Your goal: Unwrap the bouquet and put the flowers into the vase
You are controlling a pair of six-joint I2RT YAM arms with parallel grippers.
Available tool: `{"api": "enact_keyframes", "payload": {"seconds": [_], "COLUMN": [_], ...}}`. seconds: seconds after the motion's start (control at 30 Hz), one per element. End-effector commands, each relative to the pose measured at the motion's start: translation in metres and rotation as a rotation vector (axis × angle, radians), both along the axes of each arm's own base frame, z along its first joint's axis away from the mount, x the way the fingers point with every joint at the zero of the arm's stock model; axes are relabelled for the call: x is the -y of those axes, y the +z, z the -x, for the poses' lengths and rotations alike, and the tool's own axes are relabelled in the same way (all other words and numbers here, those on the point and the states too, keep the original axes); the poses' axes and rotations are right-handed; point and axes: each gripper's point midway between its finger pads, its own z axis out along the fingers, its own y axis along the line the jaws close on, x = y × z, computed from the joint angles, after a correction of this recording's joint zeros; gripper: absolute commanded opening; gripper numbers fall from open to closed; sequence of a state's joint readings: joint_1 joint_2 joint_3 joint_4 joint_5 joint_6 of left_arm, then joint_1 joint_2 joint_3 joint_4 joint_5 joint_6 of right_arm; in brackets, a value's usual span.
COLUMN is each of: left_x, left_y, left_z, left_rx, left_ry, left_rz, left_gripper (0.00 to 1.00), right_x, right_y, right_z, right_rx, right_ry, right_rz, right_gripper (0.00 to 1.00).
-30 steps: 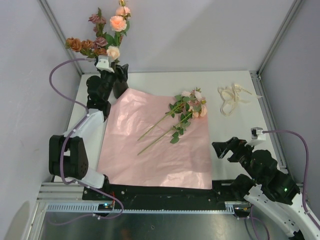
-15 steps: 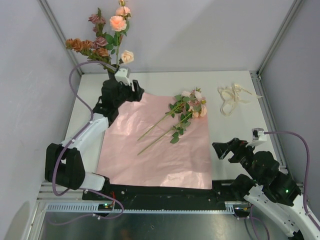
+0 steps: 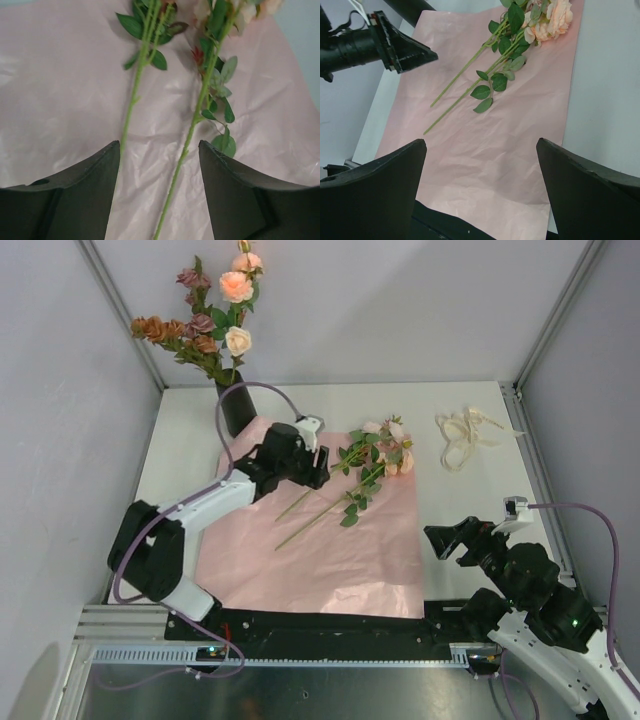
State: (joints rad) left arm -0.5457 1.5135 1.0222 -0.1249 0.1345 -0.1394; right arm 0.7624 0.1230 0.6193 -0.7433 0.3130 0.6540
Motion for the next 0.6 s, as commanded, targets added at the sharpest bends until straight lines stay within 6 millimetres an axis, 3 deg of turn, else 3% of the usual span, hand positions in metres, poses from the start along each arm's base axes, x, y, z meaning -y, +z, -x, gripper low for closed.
{"api": "enact_keyframes", "payload": {"seconds": [0.0,0.27,0.57], "left_x": [0.028,0.065,0.08], "left_y": [0.004,-0.031,-0.068], "left_z": [0.002,0.017,0.023], "left_rx": [-0.006,-0.071,-0.154], "left_ry": [-0.066,-0.166,-0.209], "left_rz": [-0.015,-0.081,-0.113], "left_gripper": [0.68,0.65,0.61], "right_x": [-0.001,-0.001,-0.001], "right_y": [0.009,0.008,0.008], "right_z": [-0.001,-0.001,-0.001], "right_rx": [0.029,0.029,0.03], "right_ry": [-0.001,0.0,0.0], "right_rz": [-0.025,-0.025,-0.021], "right_gripper": [0.99,0.99,0.99]}}
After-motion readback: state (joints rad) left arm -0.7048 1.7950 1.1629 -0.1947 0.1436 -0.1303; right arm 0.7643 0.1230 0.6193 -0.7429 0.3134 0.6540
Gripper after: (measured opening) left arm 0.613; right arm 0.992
